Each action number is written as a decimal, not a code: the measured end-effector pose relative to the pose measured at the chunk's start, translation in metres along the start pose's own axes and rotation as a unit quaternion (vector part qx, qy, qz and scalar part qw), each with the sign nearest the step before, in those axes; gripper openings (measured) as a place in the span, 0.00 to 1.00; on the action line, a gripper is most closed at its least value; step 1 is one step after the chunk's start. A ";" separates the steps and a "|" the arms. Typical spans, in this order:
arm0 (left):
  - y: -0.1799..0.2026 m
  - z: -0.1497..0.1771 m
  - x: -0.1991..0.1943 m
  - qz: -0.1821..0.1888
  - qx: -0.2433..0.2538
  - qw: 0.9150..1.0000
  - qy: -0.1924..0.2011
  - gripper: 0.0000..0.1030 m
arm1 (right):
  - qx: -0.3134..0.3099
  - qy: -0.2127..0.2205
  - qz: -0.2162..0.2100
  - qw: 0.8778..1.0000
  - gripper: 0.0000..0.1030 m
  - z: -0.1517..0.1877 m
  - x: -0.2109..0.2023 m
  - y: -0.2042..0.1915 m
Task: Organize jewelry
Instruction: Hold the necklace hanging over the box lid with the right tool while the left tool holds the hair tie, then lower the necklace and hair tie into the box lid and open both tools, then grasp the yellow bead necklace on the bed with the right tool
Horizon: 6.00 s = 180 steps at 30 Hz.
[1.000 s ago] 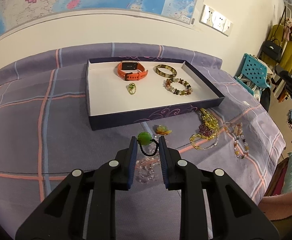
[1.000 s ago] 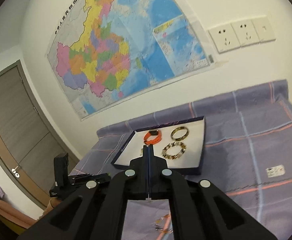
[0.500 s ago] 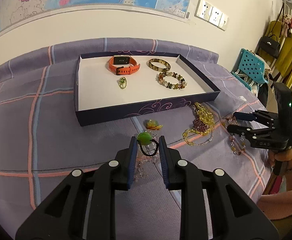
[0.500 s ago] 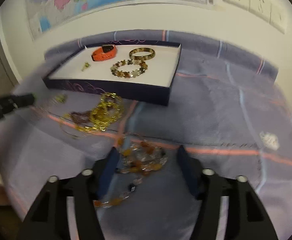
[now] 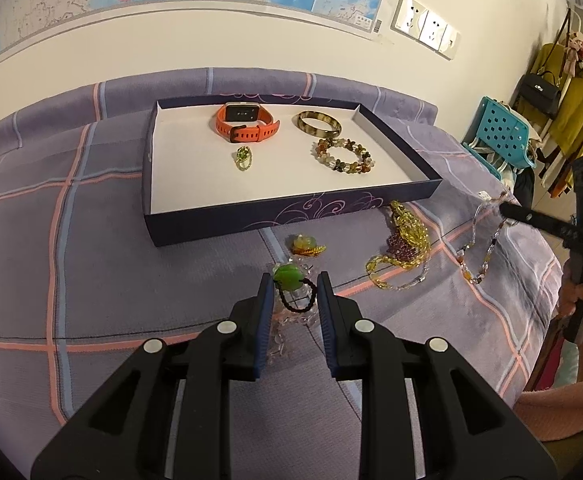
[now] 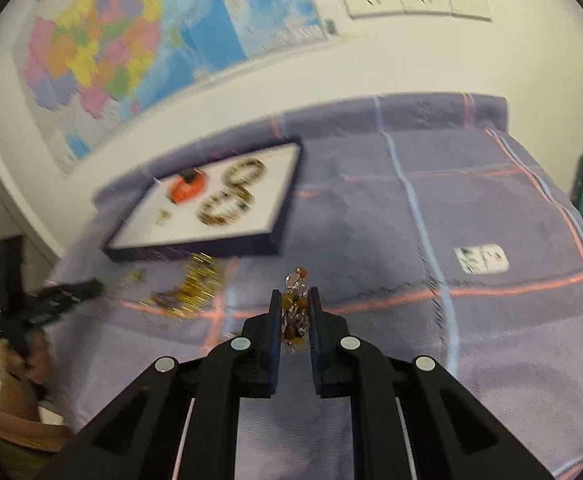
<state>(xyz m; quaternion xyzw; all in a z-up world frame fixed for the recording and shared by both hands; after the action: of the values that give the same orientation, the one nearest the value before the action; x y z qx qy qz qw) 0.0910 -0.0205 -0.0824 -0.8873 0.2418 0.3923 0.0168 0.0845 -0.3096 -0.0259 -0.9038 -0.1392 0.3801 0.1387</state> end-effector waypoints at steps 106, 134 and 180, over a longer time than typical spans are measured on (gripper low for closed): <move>-0.046 -0.086 0.096 -0.057 0.005 0.997 -0.044 0.25 | -0.092 -0.080 -0.023 0.992 0.26 -0.065 0.167 -0.071; -0.039 -0.029 0.013 -0.059 -0.020 0.998 0.016 0.59 | 0.008 -0.030 -0.045 0.999 0.55 -0.020 0.057 -0.020; -0.032 -0.002 0.009 -0.041 -0.048 0.998 0.011 0.59 | -0.027 -0.097 -0.050 0.994 0.24 0.034 0.093 -0.055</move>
<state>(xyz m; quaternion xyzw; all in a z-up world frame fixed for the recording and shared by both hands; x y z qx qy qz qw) 0.1114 0.0038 -0.0924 -0.9005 0.1868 0.3924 -0.0125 0.1144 -0.2211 -0.0893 -0.8580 -0.2071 0.4549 0.1183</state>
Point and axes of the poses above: each gripper's, at about its wrist camera, not at the fingertips, and x roughly the way its jaws point, y to its right, z to its underside, the point moved 9 cm from there along x, roughly the way its jaws point, and after that the axes turned 4 degrees about x, right-handed, at the moved point
